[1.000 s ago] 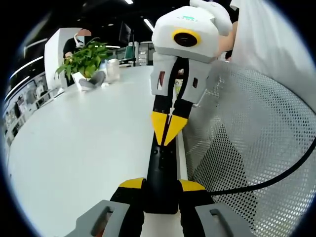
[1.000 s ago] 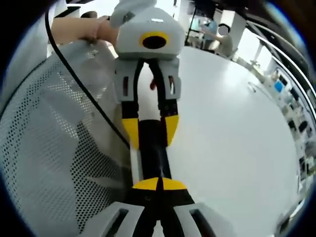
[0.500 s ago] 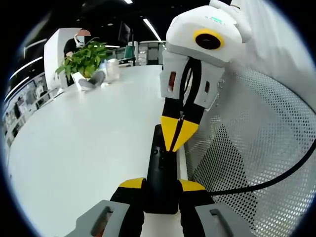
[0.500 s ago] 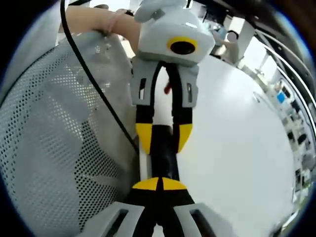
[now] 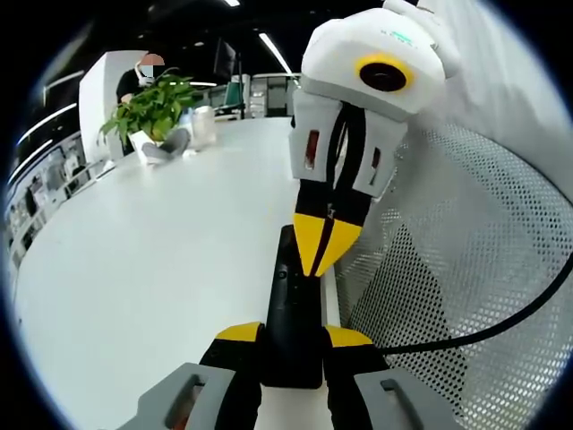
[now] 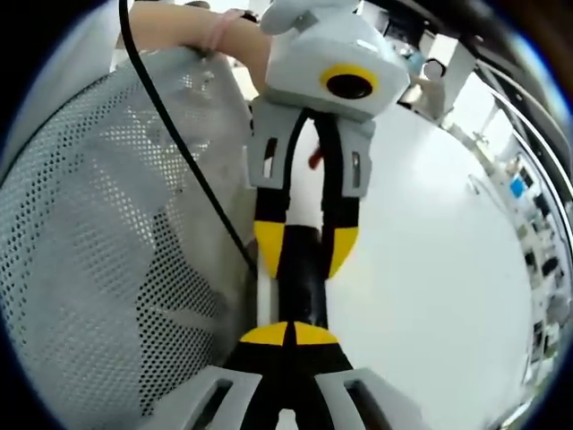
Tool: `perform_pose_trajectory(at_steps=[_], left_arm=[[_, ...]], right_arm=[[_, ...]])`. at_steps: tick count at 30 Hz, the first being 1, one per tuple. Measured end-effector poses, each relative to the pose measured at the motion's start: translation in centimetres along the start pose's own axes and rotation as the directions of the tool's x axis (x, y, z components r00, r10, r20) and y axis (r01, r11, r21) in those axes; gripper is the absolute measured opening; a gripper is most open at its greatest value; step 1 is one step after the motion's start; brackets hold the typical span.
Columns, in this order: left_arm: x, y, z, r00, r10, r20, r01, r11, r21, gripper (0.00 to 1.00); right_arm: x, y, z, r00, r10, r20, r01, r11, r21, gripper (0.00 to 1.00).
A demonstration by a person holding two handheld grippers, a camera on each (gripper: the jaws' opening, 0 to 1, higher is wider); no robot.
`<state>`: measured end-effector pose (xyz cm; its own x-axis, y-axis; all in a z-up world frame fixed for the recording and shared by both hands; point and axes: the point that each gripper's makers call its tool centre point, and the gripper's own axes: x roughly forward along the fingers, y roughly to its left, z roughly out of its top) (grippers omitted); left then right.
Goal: Press the specified remote control buttons in sequence, fully releasing each button before pressing the next.
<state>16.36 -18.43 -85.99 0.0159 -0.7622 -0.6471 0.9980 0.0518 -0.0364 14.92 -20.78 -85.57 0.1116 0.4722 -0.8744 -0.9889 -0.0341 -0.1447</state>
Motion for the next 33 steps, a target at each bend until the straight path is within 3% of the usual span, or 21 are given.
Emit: perform_pose_trajectory(at_steps=[7,15,17,21,26,31,33], left_arm=[[0.00,0.00,-0.01,1.000,-0.001,-0.001,0.001,1.000,0.002,0.25],[0.05,-0.04,0.03,1.000,-0.002,0.000,0.002,1.000,-0.006,0.26],[0.03,-0.07,0.05,1.000,-0.003,0.002,0.003,1.000,-0.007,0.26],[0.07,-0.06,0.00,1.000,-0.002,0.000,0.002,1.000,-0.001,0.26],[0.03,-0.08,0.05,1.000,-0.001,-0.002,0.001,1.000,0.006,0.26],[0.01,-0.08,0.05,1.000,0.001,-0.003,-0.001,1.000,0.010,0.26],[0.00,-0.09,0.05,1.000,0.001,-0.004,-0.001,1.000,0.011,0.26]], right_arm=[[0.14,0.17,0.08,0.999,0.019,-0.035,-0.022,0.996,-0.085,0.00],[0.36,0.51,0.16,0.997,0.061,-0.057,-0.066,0.993,-0.101,0.00],[0.31,0.43,0.20,0.998,0.032,-0.051,-0.041,0.982,-0.187,0.00],[0.26,0.47,0.17,1.000,0.019,0.004,-0.019,0.999,-0.050,0.00],[0.25,0.40,0.28,1.000,0.012,-0.005,-0.012,0.999,-0.049,0.00],[0.08,0.22,0.35,0.999,0.018,0.028,-0.021,0.995,0.097,0.00],[-0.10,-0.23,0.14,1.000,0.003,0.026,-0.005,0.995,0.104,0.00]])
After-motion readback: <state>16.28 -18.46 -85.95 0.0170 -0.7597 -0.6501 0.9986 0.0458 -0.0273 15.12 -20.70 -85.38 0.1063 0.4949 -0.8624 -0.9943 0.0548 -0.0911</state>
